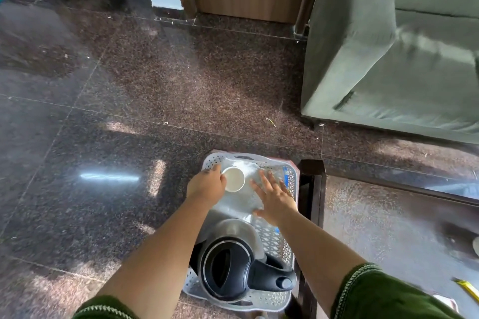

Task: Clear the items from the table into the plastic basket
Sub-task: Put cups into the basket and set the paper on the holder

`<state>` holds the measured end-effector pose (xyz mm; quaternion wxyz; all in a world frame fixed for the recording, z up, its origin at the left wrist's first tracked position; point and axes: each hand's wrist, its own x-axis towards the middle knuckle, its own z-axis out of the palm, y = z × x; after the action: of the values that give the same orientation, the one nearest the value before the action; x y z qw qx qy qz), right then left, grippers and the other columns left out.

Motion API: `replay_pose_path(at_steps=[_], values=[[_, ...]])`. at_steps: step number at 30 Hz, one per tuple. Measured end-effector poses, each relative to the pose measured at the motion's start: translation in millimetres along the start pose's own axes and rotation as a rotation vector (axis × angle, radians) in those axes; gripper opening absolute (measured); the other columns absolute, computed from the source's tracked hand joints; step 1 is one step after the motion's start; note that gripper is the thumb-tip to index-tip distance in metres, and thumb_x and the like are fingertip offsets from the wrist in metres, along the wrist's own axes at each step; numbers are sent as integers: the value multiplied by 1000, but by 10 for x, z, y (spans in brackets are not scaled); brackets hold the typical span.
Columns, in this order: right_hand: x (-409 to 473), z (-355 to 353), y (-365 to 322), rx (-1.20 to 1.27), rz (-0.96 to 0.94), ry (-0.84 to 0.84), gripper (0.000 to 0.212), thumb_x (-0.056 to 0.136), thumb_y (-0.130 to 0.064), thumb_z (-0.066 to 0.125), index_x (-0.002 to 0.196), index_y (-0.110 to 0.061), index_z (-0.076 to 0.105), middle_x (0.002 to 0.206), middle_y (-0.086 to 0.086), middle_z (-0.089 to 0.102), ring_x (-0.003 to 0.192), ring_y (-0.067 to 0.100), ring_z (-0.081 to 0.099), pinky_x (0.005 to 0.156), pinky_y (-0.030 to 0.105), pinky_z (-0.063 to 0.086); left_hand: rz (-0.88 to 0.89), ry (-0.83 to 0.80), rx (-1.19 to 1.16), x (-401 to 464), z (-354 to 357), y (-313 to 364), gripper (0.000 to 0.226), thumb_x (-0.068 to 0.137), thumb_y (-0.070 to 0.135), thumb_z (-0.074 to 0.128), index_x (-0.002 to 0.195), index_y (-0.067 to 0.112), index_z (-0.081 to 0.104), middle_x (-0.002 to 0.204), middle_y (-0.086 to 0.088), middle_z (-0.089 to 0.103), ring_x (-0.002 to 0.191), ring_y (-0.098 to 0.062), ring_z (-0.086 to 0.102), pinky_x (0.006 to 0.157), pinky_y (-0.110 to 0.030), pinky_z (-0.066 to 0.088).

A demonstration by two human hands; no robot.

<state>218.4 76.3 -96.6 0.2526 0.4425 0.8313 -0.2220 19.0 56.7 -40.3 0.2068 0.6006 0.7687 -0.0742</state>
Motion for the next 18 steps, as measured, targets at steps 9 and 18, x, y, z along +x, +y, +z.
replay_pose_path(at_steps=[9, 18], values=[[137, -190, -168, 33, -180, 158, 80, 89, -31, 50, 155, -19, 5, 163, -1, -13, 148, 18, -18, 122, 38, -9, -9, -2, 66, -2, -7, -44, 36, 99, 29, 33, 129, 13, 46, 98, -12, 68, 89, -31, 65, 65, -33, 43], [519, -175, -278, -170, -394, 41, 113, 80, -56, 66, 153, -13, -9, 160, 4, -22, 149, 23, -16, 122, 42, -5, -32, -2, -9, -208, 17, -238, 25, 99, 28, 36, 113, 12, 49, 98, -11, 65, 89, -30, 64, 64, -33, 43]])
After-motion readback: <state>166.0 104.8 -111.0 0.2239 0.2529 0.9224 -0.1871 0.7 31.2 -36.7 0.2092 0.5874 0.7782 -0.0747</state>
